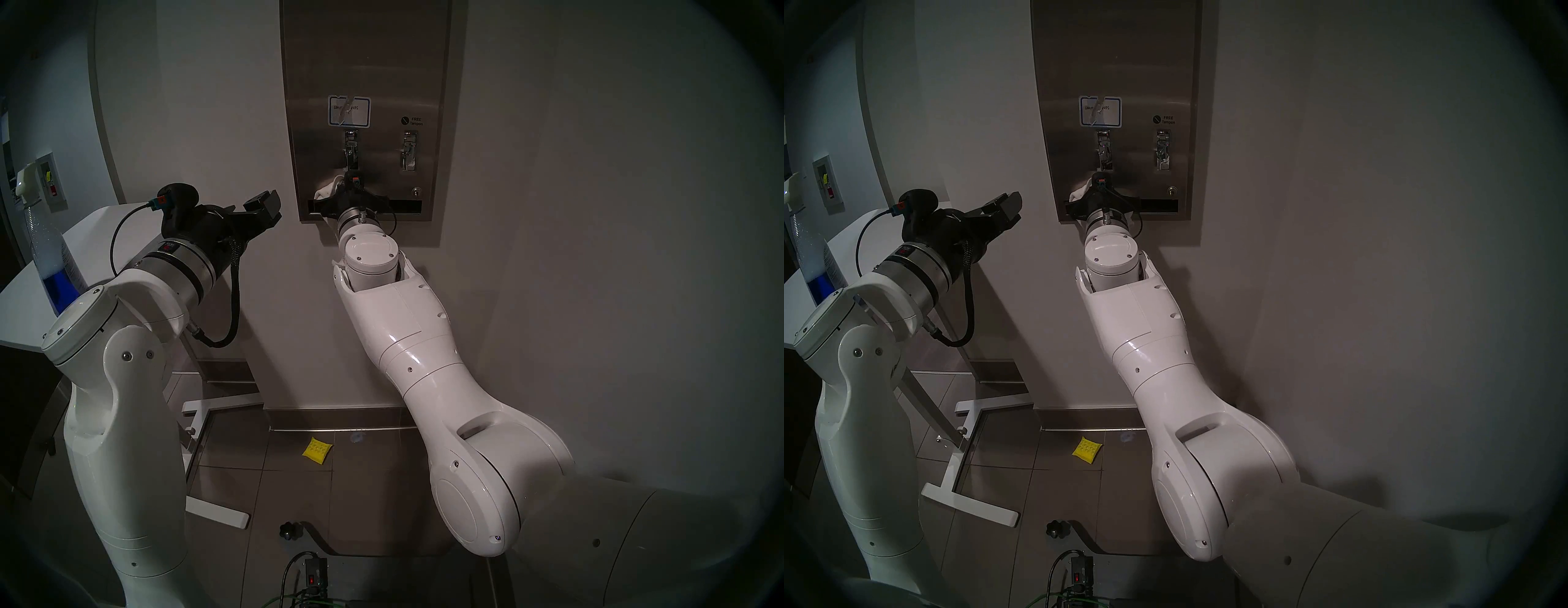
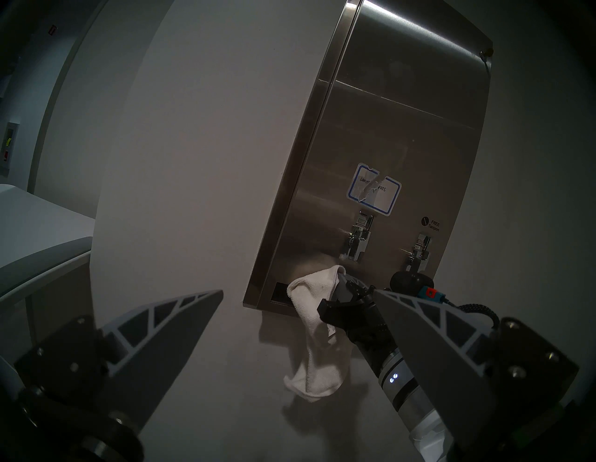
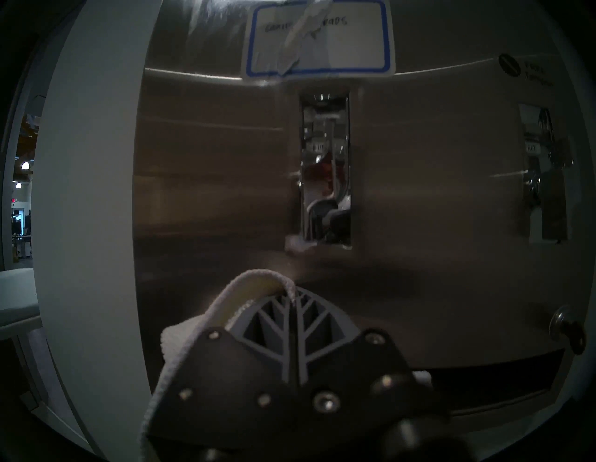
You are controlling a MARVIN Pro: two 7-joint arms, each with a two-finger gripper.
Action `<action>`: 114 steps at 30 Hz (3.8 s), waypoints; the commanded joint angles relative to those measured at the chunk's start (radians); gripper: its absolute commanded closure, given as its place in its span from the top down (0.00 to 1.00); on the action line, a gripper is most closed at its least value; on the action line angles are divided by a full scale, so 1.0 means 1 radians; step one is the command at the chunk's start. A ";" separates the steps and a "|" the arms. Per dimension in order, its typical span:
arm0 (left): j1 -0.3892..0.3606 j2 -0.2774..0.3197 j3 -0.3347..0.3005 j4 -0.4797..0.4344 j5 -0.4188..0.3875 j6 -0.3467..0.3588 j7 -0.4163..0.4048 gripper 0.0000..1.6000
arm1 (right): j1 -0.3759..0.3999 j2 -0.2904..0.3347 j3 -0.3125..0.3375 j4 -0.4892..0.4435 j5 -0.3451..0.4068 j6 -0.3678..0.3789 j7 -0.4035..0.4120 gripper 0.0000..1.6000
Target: Pick up the cloth and wipe the surface
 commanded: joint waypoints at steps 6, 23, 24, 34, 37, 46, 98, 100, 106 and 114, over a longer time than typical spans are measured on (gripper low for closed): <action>-0.021 0.002 0.001 -0.026 -0.002 -0.009 -0.003 1.00 | 0.121 -0.010 0.006 -0.081 -0.022 -0.053 -0.008 0.00; -0.024 0.001 0.002 -0.028 -0.001 -0.010 -0.001 1.00 | 0.116 0.007 0.077 0.086 -0.003 -0.067 -0.028 0.00; -0.024 0.001 0.002 -0.028 -0.001 -0.010 -0.001 1.00 | 0.135 0.010 0.079 0.112 0.002 -0.059 -0.026 0.00; -0.025 0.001 0.002 -0.028 -0.001 -0.010 0.000 1.00 | 0.159 0.025 0.075 0.207 0.005 -0.100 0.020 0.00; -0.025 0.001 0.002 -0.028 -0.001 -0.010 0.000 1.00 | 0.157 0.021 0.060 0.190 0.005 -0.144 0.042 0.00; -0.022 0.002 0.001 -0.028 -0.002 -0.009 -0.002 1.00 | 0.118 -0.001 -0.011 0.075 -0.036 -0.271 0.049 0.00; -0.024 0.002 0.002 -0.028 -0.002 -0.010 0.000 1.00 | -0.162 0.161 0.006 -0.459 -0.050 -0.266 0.108 0.00; -0.024 0.002 0.002 -0.028 -0.002 -0.010 0.000 1.00 | -0.183 0.165 0.004 -0.488 -0.043 -0.254 0.115 0.00; -0.024 0.002 0.002 -0.028 -0.002 -0.010 0.001 1.00 | -0.239 0.182 -0.002 -0.549 -0.029 -0.212 0.134 0.00; -0.025 0.015 0.002 -0.023 -0.002 -0.025 -0.018 1.00 | -0.315 0.208 -0.003 -0.647 -0.012 -0.121 0.158 0.00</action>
